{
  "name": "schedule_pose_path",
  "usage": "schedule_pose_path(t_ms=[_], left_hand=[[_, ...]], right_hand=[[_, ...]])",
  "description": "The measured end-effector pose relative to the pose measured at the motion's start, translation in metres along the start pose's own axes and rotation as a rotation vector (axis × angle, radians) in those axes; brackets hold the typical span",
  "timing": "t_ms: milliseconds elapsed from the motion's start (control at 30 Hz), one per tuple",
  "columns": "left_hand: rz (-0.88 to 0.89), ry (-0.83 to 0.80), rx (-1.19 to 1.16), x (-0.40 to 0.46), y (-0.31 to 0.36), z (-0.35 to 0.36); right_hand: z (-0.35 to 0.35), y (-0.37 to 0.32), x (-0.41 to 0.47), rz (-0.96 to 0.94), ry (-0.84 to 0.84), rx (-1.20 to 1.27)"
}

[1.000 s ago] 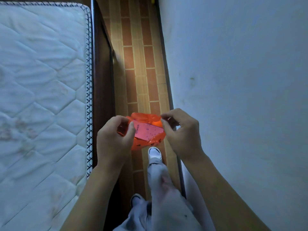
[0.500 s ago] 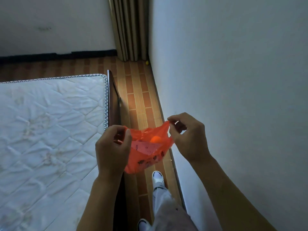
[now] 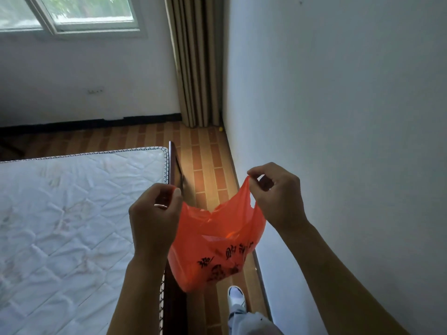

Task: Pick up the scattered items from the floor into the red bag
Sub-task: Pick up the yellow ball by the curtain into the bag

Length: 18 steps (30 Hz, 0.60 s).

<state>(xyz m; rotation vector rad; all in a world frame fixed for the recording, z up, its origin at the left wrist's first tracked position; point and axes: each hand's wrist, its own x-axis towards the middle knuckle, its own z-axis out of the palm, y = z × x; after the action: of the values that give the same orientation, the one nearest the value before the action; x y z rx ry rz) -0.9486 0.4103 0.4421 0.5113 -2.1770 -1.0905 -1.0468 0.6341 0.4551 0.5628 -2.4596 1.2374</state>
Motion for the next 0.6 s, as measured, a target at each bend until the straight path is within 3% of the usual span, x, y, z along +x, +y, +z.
schedule_pose_path(t_ms=[600], left_hand=[[0.031, 0.14, 0.16, 0.142, -0.023, 0.04]], right_hand=[[0.079, 0.009, 0.185, -0.108, -0.046, 0.063]])
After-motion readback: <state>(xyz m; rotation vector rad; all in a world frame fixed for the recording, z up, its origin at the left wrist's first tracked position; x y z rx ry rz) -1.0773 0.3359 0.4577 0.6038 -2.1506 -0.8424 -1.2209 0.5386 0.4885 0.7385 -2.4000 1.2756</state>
